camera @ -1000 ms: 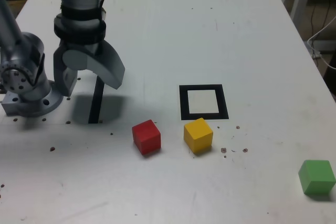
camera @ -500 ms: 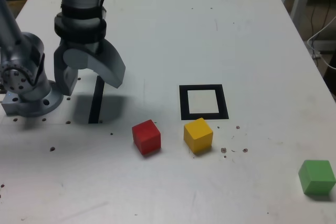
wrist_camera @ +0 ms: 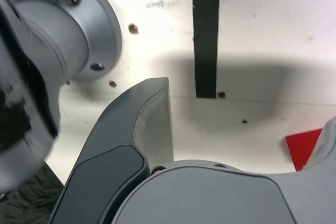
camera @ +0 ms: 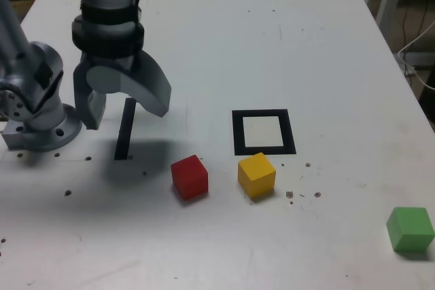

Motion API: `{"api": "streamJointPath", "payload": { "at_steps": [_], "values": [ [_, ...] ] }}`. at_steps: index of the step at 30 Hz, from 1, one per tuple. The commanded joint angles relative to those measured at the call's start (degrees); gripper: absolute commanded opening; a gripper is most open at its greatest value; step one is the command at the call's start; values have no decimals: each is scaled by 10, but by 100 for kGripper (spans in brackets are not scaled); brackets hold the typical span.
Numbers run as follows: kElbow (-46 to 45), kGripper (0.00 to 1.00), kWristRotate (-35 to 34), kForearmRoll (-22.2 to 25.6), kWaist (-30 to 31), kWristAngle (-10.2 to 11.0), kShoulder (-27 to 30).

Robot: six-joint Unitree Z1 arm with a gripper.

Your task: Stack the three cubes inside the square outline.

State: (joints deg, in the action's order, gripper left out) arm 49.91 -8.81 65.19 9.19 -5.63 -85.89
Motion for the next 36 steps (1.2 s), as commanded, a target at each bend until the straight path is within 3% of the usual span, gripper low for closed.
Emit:
{"api": "streamJointPath", "payload": {
  "at_steps": [1,15,25,36],
  "values": [
    [12,100,-20,7,16,1,-2],
    [114,100,-135,37,93,-6,-76],
    [170,100,-183,26,122,-28,-134],
    [157,100,-169,-13,123,-70,-183]
  ]
}}
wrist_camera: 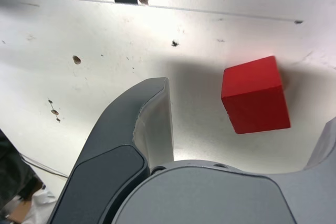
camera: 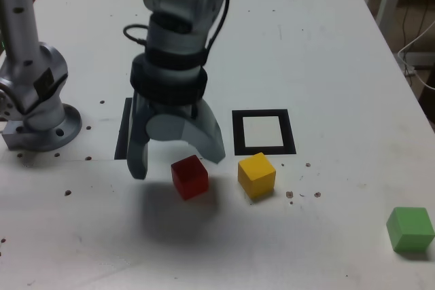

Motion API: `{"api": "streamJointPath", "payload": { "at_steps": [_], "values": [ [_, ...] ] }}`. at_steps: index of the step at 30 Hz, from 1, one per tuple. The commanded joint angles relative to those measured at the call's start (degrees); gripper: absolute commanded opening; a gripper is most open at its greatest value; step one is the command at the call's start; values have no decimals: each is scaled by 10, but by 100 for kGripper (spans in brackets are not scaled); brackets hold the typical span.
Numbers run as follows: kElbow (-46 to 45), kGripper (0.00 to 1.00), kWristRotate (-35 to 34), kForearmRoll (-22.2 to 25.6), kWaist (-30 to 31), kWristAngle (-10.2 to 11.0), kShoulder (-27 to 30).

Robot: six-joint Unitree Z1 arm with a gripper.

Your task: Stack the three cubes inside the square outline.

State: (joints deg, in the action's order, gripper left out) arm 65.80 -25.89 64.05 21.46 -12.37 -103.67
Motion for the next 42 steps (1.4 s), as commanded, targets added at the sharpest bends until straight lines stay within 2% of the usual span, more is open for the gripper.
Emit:
{"api": "streamJointPath", "payload": {
  "at_steps": [1,9,21,27,34,36,38,42],
  "values": [
    [-3,100,5,-4,1,-5,-8],
    [-12,98,33,-14,-10,-22,-33],
    [-2,91,69,-21,-38,-27,-76],
    [-2,75,81,-11,-45,-37,-86],
    [3,41,93,-8,-47,-33,-90],
    [4,34,96,-8,-47,-31,-90],
    [5,30,98,-9,-47,-29,-90],
    [5,29,100,-8,-47,-28,-90]
  ]
}}
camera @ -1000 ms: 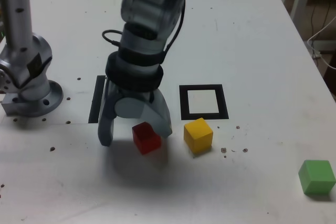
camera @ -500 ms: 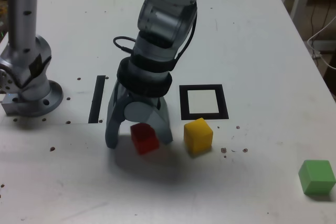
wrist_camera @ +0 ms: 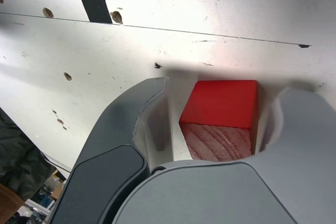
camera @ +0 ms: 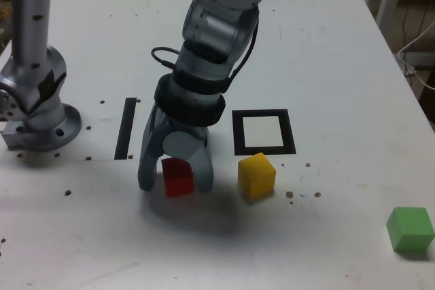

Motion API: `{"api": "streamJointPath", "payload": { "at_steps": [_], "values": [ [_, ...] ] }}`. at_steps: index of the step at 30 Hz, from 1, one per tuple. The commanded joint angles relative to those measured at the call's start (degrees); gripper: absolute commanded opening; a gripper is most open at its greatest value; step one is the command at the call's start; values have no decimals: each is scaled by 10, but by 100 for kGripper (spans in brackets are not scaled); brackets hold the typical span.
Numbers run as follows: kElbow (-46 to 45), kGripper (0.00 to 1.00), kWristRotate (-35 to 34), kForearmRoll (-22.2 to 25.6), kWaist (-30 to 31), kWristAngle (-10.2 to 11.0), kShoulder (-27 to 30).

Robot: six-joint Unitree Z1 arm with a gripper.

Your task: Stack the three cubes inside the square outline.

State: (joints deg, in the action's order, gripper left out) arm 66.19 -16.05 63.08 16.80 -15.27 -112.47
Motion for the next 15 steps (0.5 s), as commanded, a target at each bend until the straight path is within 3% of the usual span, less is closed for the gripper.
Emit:
{"api": "streamJointPath", "payload": {
  "at_steps": [1,15],
  "values": [
    [1,29,1,2,-1,1,-2],
    [10,29,2,6,-3,12,-3]
  ]
}}
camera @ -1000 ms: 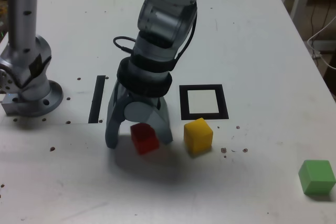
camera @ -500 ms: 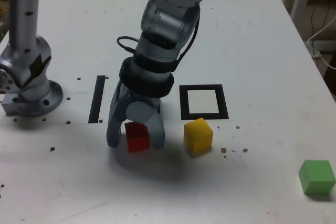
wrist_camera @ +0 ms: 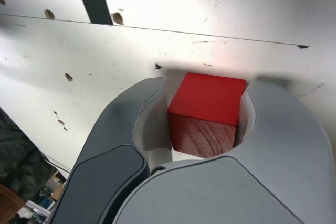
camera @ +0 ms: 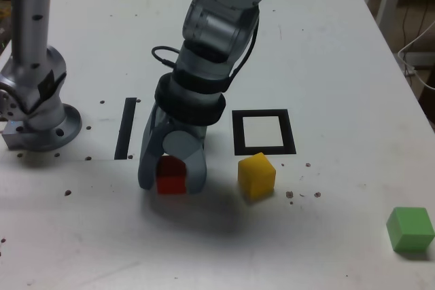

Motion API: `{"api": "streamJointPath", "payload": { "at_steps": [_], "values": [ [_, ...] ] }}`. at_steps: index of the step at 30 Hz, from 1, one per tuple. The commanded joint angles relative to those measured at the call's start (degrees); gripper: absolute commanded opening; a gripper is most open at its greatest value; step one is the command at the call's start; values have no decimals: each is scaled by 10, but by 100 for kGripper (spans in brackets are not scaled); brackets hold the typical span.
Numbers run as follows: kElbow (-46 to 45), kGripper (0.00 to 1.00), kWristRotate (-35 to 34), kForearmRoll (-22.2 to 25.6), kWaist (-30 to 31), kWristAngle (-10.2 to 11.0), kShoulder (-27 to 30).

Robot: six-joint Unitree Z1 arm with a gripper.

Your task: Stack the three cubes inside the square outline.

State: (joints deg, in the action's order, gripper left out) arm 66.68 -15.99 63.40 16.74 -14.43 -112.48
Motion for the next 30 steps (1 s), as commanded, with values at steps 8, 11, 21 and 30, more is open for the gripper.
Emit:
{"api": "streamJointPath", "payload": {
  "at_steps": [8,11,21,30],
  "values": [
    [47,29,18,22,-27,43,-3],
    [71,29,30,32,-43,61,-4],
    [157,29,96,71,-105,90,-36],
    [237,29,154,115,-135,111,-69]
  ]
}}
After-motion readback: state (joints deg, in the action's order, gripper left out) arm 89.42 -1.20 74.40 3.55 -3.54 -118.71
